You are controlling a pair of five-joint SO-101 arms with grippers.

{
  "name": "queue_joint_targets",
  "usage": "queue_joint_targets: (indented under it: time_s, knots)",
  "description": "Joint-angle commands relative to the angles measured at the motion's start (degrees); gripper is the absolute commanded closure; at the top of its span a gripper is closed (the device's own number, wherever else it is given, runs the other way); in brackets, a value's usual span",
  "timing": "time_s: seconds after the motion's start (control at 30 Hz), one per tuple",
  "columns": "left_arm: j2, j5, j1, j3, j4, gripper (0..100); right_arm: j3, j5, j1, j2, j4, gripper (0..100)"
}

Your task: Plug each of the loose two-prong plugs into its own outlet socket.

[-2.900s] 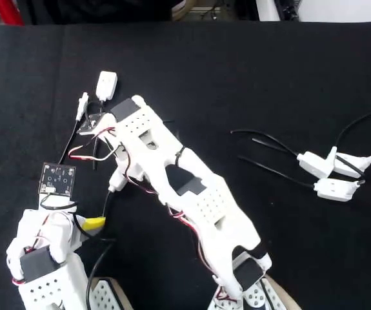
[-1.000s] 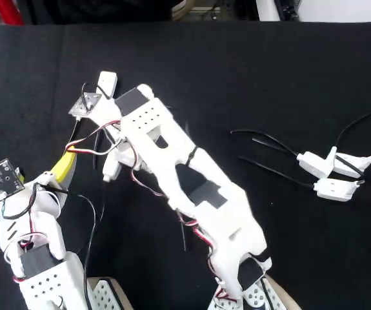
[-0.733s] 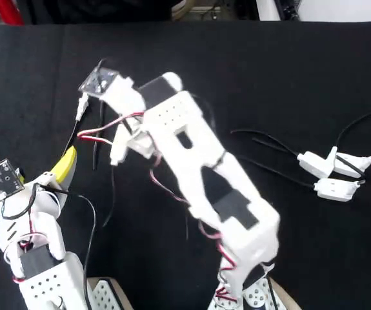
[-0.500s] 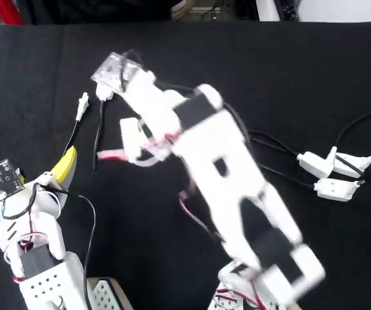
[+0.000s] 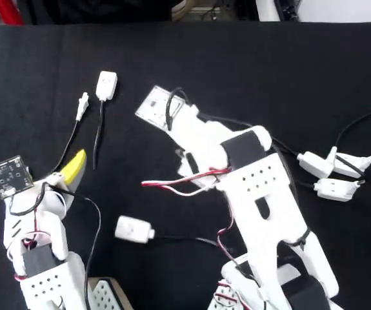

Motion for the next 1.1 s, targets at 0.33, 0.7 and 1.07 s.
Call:
queue_joint_targets:
  time_s: [0.33, 0.7, 1.07]
  knots:
    - [-0.3, -14.1, -4.4, -4.7, 12.8, 54, 1.5, 14.8, 2.7, 1.7, -0.2, 98.7]
    - [0.6, -14.0, 23.3, -23.9, 29.2, 54, -3.5, 17.2, 28.6, 1.9, 0.1, 98.7]
    - [63.5, -20.3, 34.0, -48.6, 36.0, 54, 3.6, 16.9, 39.8, 1.6, -1.8, 98.7]
